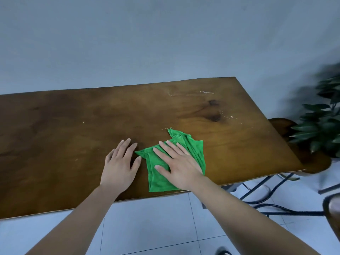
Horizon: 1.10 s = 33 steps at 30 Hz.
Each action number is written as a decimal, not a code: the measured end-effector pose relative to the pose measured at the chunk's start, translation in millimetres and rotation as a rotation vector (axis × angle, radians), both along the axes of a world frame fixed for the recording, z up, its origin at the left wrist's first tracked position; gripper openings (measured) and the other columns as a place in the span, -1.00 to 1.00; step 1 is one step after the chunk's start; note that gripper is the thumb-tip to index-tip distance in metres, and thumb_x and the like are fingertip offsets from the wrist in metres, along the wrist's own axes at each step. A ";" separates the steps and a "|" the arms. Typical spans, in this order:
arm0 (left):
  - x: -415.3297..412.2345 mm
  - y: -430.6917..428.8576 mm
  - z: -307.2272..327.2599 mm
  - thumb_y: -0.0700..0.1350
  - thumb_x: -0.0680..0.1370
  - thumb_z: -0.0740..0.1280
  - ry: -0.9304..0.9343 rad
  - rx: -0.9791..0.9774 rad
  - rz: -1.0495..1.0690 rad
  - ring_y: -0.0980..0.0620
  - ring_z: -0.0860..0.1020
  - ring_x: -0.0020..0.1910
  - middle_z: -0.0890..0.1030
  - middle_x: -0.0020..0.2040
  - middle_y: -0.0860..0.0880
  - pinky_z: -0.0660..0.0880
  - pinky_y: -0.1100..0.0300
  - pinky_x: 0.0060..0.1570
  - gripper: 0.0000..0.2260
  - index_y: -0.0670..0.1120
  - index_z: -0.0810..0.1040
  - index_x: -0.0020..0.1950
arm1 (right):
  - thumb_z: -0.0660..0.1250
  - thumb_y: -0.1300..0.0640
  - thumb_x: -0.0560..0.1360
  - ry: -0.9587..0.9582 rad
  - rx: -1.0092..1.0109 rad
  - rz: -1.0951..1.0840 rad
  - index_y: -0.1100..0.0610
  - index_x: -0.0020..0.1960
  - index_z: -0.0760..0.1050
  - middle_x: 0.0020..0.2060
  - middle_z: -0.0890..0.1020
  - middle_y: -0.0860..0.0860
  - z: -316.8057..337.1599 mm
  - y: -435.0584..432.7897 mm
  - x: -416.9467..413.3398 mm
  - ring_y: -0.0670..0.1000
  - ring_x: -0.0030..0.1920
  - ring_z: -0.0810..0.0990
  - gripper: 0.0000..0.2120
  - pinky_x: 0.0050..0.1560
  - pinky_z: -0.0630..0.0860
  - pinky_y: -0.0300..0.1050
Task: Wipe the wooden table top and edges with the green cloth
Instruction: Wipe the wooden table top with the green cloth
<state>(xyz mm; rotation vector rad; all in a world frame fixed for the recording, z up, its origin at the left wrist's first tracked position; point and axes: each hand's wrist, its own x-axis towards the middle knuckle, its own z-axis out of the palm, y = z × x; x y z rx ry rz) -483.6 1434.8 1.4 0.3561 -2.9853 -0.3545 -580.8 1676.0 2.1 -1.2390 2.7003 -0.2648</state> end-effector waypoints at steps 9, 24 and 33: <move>-72.9 128.4 -8.0 0.31 0.76 0.00 -0.007 -0.012 0.079 0.01 0.07 0.78 0.22 0.77 0.03 0.13 -0.16 0.69 -0.42 0.09 0.33 0.72 | -0.23 -0.46 0.75 0.004 -0.002 -0.003 -0.22 0.82 -0.10 0.82 -0.13 -0.14 1.0 163.2 -101.8 -0.06 0.80 -0.24 -0.30 0.79 -0.21 0.10; -99.4 175.7 -8.8 0.43 0.71 -0.16 -0.059 -0.030 0.161 0.07 0.03 0.78 0.14 0.79 0.11 0.01 -0.11 0.73 -0.31 0.17 0.18 0.77 | -0.23 -0.48 0.73 0.034 0.048 -0.084 -0.24 0.82 -0.12 0.81 -0.14 -0.16 8.6 258.0 -257.4 -0.07 0.80 -0.22 -0.28 0.79 -0.21 0.08; -100.6 174.4 -8.4 0.40 0.73 -0.11 -0.080 -0.031 0.159 0.15 -0.05 0.77 0.11 0.79 0.16 0.03 -0.11 0.73 -0.35 0.18 0.17 0.77 | -0.23 -0.45 0.72 0.016 0.072 -0.269 -0.16 0.83 -0.08 0.83 -0.08 -0.08 11.9 184.6 -389.4 0.03 0.82 -0.13 -0.25 0.79 -0.16 0.15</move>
